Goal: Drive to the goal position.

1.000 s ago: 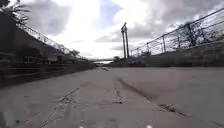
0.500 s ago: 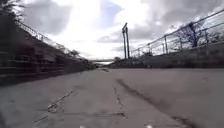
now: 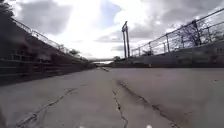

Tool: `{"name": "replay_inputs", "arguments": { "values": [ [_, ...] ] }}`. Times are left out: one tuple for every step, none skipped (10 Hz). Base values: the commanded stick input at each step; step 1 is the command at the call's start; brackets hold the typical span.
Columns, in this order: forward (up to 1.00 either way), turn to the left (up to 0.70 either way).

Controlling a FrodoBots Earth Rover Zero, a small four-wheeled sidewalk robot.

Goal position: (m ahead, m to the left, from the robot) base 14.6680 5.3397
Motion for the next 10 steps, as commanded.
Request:
{"name": "replay_inputs", "arguments": {
  "values": [
    [1.00, 0.00],
    [1.00, 0.00],
    [1.00, 0.00],
    [1.00, 0.00],
    [1.00, 0.01],
    [1.00, 0.10],
    [1.00, 0.20],
    [1.00, 0.27],
    [1.00, 0.27],
    [1.00, 0.27]
  ]
}}
